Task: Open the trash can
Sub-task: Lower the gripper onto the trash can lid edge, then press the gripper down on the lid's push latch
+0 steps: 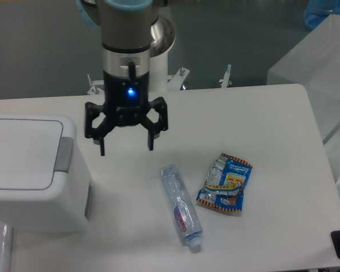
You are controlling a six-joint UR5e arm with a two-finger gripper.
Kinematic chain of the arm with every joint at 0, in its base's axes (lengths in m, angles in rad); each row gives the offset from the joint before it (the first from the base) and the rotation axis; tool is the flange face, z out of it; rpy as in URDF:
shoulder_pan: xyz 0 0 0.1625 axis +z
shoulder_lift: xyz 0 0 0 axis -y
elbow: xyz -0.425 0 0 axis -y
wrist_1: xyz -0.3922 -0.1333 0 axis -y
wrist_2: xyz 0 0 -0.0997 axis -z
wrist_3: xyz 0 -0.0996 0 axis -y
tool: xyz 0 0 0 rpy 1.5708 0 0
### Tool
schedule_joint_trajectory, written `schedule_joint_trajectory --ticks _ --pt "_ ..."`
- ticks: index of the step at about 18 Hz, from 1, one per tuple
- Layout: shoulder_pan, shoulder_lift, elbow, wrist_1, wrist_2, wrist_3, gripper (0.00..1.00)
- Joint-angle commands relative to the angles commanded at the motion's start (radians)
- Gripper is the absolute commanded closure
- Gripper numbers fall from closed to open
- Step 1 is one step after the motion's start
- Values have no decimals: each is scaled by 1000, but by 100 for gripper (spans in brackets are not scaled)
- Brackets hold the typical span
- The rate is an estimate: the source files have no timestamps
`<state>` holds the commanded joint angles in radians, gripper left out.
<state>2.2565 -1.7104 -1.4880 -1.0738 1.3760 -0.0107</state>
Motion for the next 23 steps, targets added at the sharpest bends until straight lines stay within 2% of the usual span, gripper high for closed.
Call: schedule_joint_trajectory --ticks 7,23 --pt "-48 -18 5 2 5 -64 0" --pt "-77 -28 -3 3 3 -64 0"
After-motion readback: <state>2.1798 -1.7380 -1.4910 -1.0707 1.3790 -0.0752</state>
